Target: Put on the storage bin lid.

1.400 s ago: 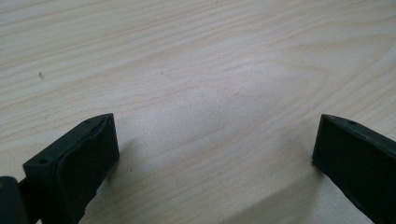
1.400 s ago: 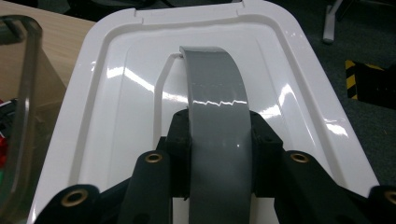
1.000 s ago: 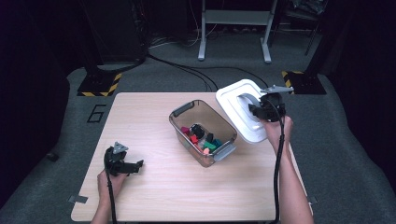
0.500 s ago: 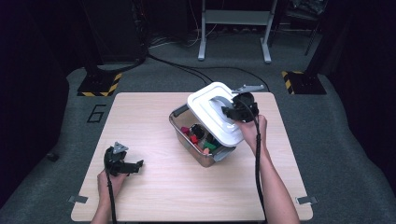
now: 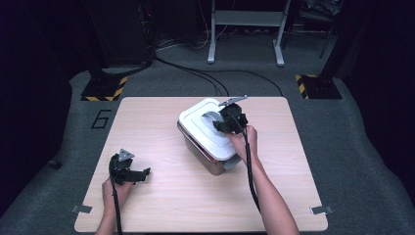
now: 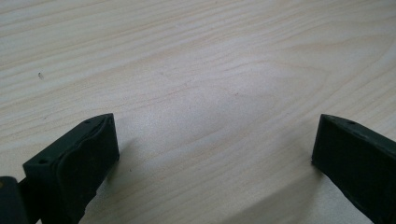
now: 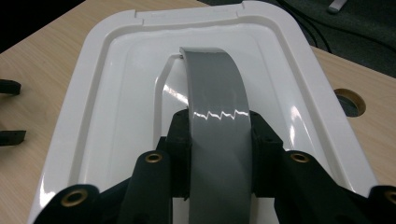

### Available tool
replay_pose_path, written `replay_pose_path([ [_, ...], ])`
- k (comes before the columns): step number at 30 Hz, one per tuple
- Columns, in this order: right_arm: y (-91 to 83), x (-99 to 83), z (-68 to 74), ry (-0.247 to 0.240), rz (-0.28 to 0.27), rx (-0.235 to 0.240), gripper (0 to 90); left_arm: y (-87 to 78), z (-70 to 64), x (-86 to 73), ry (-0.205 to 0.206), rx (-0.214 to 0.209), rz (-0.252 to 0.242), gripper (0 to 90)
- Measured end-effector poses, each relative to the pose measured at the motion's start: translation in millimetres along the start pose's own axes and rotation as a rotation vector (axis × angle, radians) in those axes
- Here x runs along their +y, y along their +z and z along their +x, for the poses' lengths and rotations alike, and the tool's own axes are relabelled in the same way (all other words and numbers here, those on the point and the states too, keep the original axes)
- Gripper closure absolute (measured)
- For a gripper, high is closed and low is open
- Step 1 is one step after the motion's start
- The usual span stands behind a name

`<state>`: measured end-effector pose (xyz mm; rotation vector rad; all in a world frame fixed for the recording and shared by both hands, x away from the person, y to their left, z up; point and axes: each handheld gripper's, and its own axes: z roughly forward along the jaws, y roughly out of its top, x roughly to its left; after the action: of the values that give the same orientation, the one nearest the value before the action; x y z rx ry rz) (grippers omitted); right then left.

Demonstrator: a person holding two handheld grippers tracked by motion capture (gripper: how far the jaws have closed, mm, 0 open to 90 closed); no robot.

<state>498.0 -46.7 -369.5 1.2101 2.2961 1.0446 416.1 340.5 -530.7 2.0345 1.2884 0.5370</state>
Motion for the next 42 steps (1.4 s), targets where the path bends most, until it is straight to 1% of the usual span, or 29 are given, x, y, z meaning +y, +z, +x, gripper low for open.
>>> replay_pose_path([
  [2,2.2,-0.7,1.8,0.005,0.004,-0.003,66.9,-0.3,0.1,0.3,0.001,-0.001,0.006,0.4],
  [4,3.9,-1.2,2.6,-0.001,0.006,-0.005,66.9,-0.5,0.0,0.3,0.000,-0.002,0.009,0.4],
  [5,6.6,-2.5,6.0,0.006,0.018,-0.009,66.9,-0.5,0.1,0.3,0.000,-0.002,0.008,0.4],
  [8,9.6,-4.2,8.6,-0.001,0.019,-0.010,66.8,-0.5,0.2,0.4,0.002,-0.002,0.009,0.4],
  [10,11.3,-5.2,9.7,0.011,0.020,-0.009,66.8,-0.5,0.1,0.3,0.001,-0.002,0.009,0.4],
  [14,11.9,-7.3,11.2,0.001,0.022,-0.002,66.7,-0.4,0.1,0.4,0.001,-0.003,0.009,0.4],
  [21,12.8,-11.2,13.4,0.007,0.024,0.001,66.5,-0.3,0.3,0.4,0.004,-0.002,0.008,0.4],
  [23,13.1,-11.6,12.6,0.000,0.020,0.004,66.2,-0.1,-0.1,0.3,-0.001,-0.002,0.004,0.4],
  [25,12.5,-11.7,12.4,0.007,0.021,0.008,65.1,-0.3,0.1,0.4,0.001,-0.002,0.006,0.4],
  [26,12.2,-11.7,12.4,0.013,0.020,0.009,63.0,-0.3,0.3,0.4,0.003,-0.002,0.007,0.4],
  [27,10.8,-11.3,11.1,0.014,0.010,0.013,58.4,-0.3,0.1,0.4,0.001,-0.003,0.007,0.4],
  [29,7.5,-10.7,9.4,0.022,-0.006,0.017,54.1,-0.3,0.3,0.4,0.003,-0.002,0.007,0.4],
  [30,7.5,-10.7,9.4,0.022,-0.006,0.017,54.1,-0.3,0.3,0.4,0.003,-0.002,0.007,0.4],
  [31,2.2,-10.2,5.5,0.016,-0.020,0.018,47.5,0.1,0.2,0.2,0.003,-0.001,0.001,0.4],
  [32,-0.1,-10.4,3.9,0.012,-0.021,0.020,44.2,-0.3,0.2,0.4,0.002,-0.002,0.007,0.4],
  [33,-2.2,-10.4,2.1,0.018,-0.034,0.014,38.9,-0.2,0.2,0.4,0.002,-0.002,0.006,0.4],
  [34,-4.6,-10.8,0.5,0.025,-0.033,0.016,37.9,-0.4,0.2,0.4,0.002,-0.003,0.008,0.4],
  [36,-10.3,-11.8,-5.9,0.015,-0.050,0.012,28.8,-0.2,0.2,0.4,0.002,-0.002,0.006,0.4],
  [37,-13.8,-12.8,-8.7,0.025,-0.051,0.012,25.2,-0.1,0.2,0.3,0.003,-0.001,0.005,0.4],
  [38,-15.3,-13.4,-10.8,0.022,-0.057,0.016,22.8,-0.3,0.1,0.4,0.001,-0.002,0.007,0.4],
  [39,-17.7,-14.4,-12.4,0.027,-0.060,0.012,21.0,-0.4,0.3,0.4,0.004,-0.002,0.008,0.4],
  [40,-19.9,-15.1,-13.4,0.028,-0.066,-0.006,19.5,-0.4,0.3,0.4,0.004,-0.002,0.008,0.4],
  [41,-23.3,-16.8,-16.7,0.014,-0.071,-0.022,17.0,-0.4,-0.1,0.4,0.000,-0.003,0.008,0.4],
  [42,-26.0,-18.2,-19.8,0.022,-0.076,-0.018,15.5,-0.4,-0.1,0.4,-0.001,-0.003,0.008,0.4],
])
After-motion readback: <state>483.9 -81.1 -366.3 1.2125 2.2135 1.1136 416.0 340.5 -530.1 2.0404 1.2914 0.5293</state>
